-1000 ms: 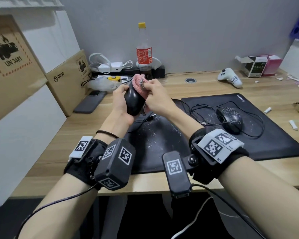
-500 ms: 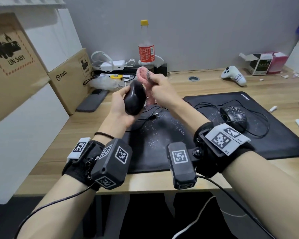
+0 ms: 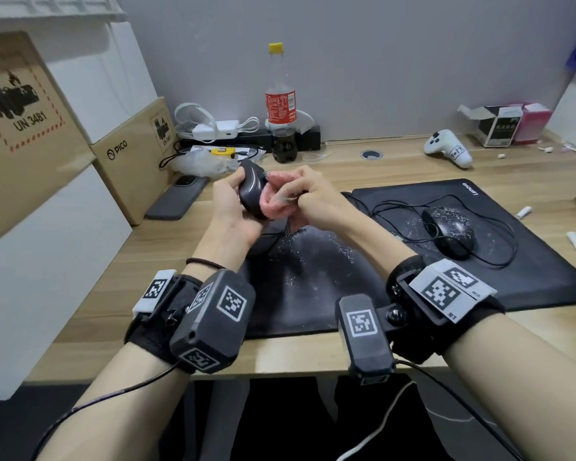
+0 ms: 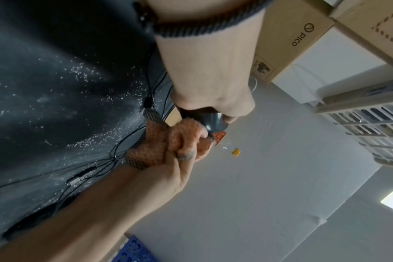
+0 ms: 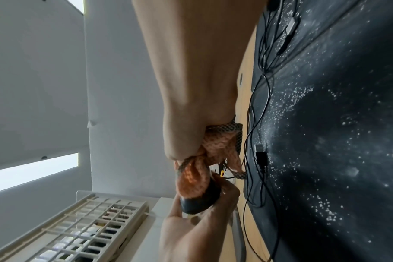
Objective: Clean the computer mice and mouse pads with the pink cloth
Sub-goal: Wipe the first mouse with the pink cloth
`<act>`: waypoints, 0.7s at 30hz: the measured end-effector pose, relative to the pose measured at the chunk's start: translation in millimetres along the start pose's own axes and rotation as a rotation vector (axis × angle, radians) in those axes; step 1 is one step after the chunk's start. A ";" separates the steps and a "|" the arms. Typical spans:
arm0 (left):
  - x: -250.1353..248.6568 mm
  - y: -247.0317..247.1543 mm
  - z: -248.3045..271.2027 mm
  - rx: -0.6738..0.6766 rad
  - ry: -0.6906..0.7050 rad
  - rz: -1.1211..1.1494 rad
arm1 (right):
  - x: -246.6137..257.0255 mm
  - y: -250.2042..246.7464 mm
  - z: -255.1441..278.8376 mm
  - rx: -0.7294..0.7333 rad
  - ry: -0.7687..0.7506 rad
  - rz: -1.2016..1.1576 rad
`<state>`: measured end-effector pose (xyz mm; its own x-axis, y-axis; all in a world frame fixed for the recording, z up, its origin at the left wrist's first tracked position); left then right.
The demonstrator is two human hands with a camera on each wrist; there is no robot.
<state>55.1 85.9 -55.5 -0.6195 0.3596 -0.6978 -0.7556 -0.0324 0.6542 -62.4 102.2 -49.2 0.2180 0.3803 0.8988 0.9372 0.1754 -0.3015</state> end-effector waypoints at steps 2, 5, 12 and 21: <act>-1.9 -0.1 -2.1 -0.026 0.030 -0.059 | 1.4 -11.2 -3.0 -0.181 0.005 -0.158; 5.9 -1.4 -3.7 -0.045 0.025 -0.144 | 4.0 -19.7 -16.4 -0.350 -0.010 -0.242; 17.1 -3.0 -7.3 0.025 0.125 -0.119 | -7.9 -8.5 -23.0 -0.353 -0.086 -0.001; 24.2 -3.7 -9.7 0.036 0.117 -0.138 | -13.5 -12.0 -5.6 -0.371 -0.003 -0.337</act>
<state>40.8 85.8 -77.7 -0.5322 0.2471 -0.8097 -0.8287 0.0436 0.5580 -75.1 89.8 -55.9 -0.1138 0.3607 0.9257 0.9892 -0.0459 0.1395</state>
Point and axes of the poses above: each hand's wrist, its own z-axis away from the middle knuckle, its own y-axis out of the palm, x = y × z, the point moved 3 cm from there along -z, towards the middle knuckle, and after that the axes turned 4 degrees about -y, right-handed, at the moved point
